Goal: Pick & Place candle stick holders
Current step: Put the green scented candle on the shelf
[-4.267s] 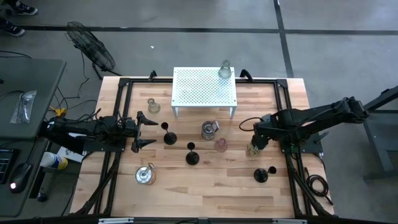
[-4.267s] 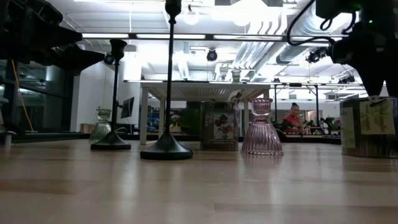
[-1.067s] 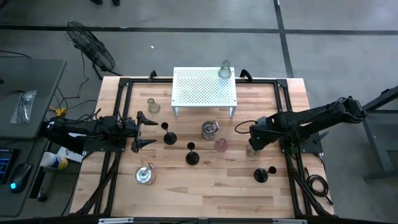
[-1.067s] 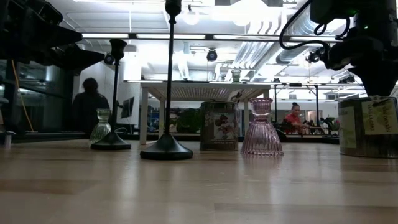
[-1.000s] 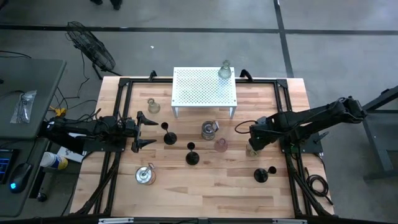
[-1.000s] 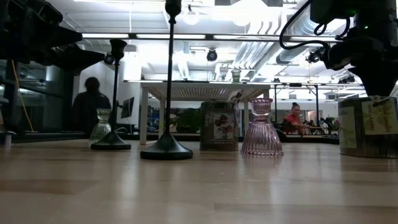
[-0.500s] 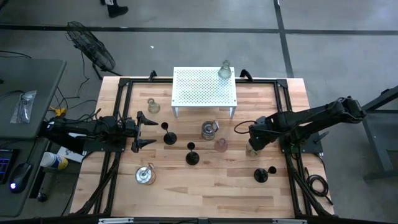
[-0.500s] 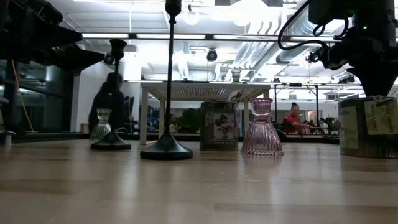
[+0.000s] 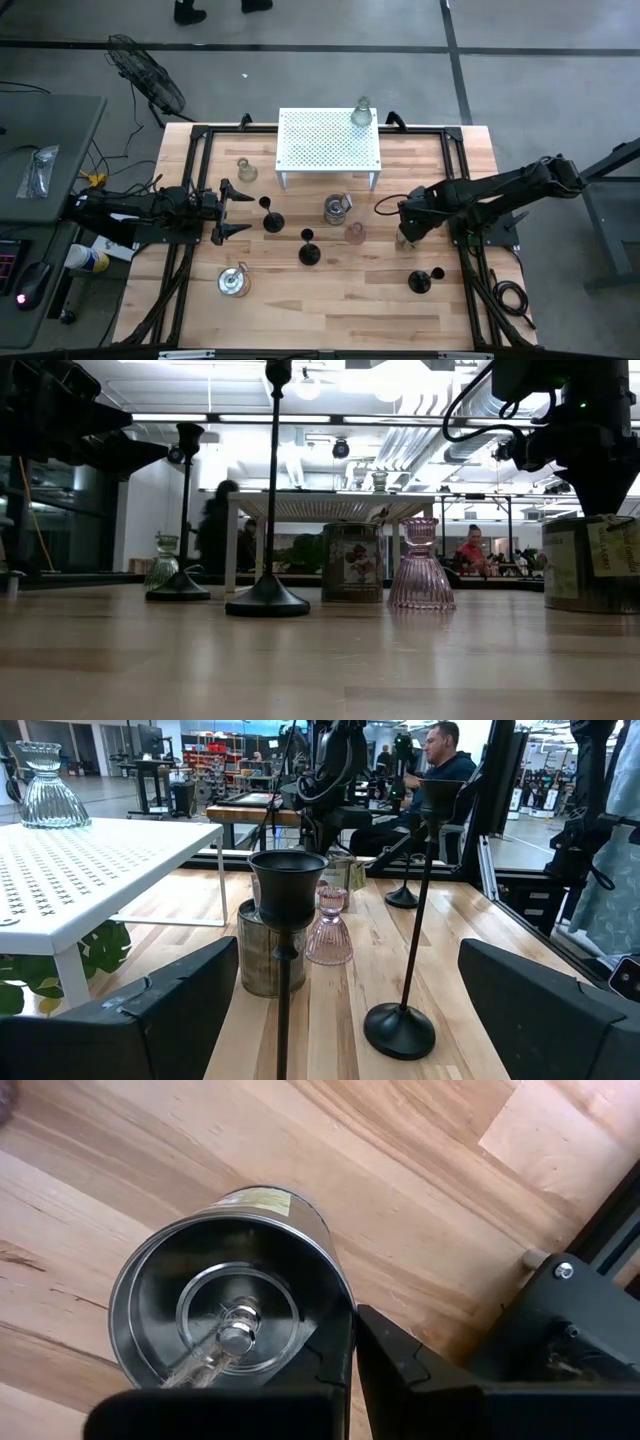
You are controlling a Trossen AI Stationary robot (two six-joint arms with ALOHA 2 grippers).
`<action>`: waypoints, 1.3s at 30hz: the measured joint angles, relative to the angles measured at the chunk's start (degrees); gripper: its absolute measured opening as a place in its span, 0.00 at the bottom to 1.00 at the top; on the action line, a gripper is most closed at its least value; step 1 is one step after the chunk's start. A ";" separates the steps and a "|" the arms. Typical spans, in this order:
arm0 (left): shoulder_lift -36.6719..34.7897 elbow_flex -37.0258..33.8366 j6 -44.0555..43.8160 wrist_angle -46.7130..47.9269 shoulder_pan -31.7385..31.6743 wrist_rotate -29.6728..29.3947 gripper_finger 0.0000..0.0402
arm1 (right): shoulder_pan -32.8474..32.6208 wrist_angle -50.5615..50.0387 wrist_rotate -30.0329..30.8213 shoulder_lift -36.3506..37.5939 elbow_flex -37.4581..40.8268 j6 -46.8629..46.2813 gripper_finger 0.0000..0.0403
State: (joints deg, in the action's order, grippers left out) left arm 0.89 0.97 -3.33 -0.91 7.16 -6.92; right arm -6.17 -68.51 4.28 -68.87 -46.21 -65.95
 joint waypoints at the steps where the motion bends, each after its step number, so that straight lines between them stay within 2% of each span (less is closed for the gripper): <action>1: -0.02 0.01 0.01 0.00 -0.01 0.00 0.93 | 0.00 0.01 -0.03 0.03 -0.02 0.06 0.01; 26: -0.02 -0.02 0.01 0.00 -0.01 0.00 0.93 | 0.01 -1.38 -0.14 0.20 -5.43 3.74 0.01; 32: -0.02 0.00 0.01 0.00 -0.02 0.00 0.93 | 1.77 -3.37 -0.24 0.25 -9.09 8.04 0.01; 39: 0.00 0.00 0.00 0.00 0.00 0.00 0.93 | 6.11 -7.38 -1.53 0.29 -16.83 18.30 0.01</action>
State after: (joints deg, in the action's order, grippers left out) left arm 0.89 0.96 -3.33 -0.91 7.16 -6.92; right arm -0.06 -75.89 2.75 -68.58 -63.04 -47.65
